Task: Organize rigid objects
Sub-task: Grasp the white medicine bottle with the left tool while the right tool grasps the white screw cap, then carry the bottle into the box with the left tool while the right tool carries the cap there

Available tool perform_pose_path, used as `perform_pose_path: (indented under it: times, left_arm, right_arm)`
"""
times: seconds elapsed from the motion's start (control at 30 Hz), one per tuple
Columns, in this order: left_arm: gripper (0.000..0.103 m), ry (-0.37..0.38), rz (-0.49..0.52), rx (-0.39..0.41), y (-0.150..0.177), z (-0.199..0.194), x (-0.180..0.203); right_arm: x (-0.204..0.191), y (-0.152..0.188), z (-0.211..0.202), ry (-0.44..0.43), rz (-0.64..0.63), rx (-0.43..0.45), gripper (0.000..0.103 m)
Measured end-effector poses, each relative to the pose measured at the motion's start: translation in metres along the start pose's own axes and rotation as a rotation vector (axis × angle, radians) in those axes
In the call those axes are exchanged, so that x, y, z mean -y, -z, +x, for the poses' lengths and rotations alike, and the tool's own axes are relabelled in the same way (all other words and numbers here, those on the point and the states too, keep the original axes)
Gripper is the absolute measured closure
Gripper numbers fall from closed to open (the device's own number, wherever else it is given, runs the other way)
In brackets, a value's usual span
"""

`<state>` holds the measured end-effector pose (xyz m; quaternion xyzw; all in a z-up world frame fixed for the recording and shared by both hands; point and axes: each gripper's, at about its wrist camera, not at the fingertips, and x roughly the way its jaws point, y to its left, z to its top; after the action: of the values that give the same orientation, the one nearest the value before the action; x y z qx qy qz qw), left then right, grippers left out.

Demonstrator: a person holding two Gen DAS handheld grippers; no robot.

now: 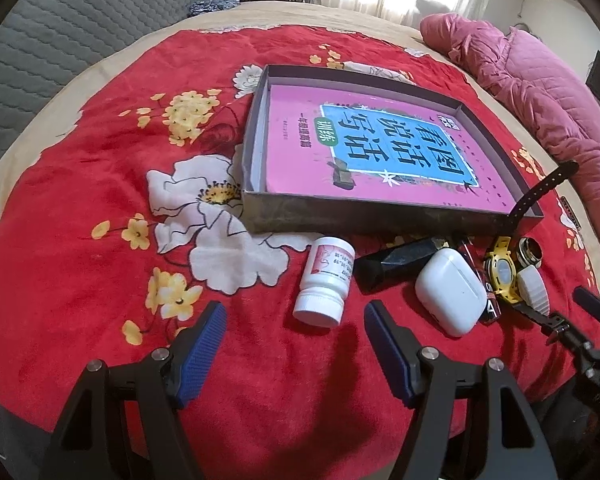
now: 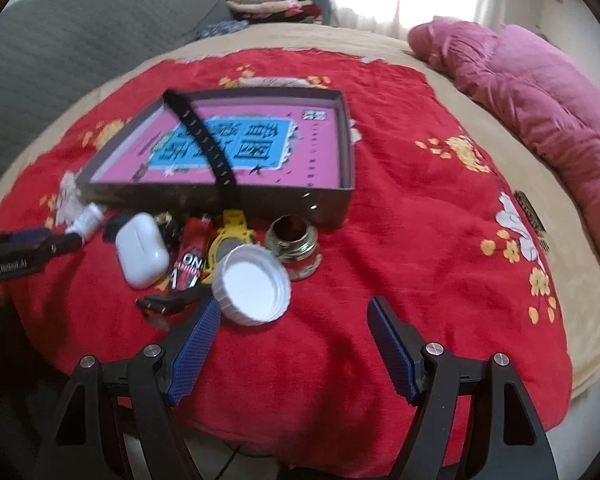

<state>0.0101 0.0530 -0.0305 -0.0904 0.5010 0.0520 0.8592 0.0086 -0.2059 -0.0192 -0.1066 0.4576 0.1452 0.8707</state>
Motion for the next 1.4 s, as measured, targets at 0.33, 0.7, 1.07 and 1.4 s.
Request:
perform_pose_path:
  times: [0.33, 0.7, 1.07, 1.4]
  left_arm:
    - [0.042, 0.011, 0.002, -0.014, -0.004, 0.013, 0.002]
    - [0.049, 0.000, 0.027, -0.009, -0.009, 0.022, 0.001]
    - [0.075, -0.009, 0.065, 0.016, -0.012, 0.026, 0.004]
    - [0.076, 0.082, 0.002, 0.049, -0.014, 0.015, -0.009]
  right_arm:
    - [-0.023, -0.004, 0.021, 0.052, -0.121, -0.004, 0.035]
    - [-0.041, -0.008, 0.046, 0.060, -0.227, -0.004, 0.079]
    - [0.000, -0.014, 0.026, -0.156, 0.013, 0.059, 0.087]
    - [0.010, -0.015, 0.010, -0.240, 0.088, 0.105, 0.087]
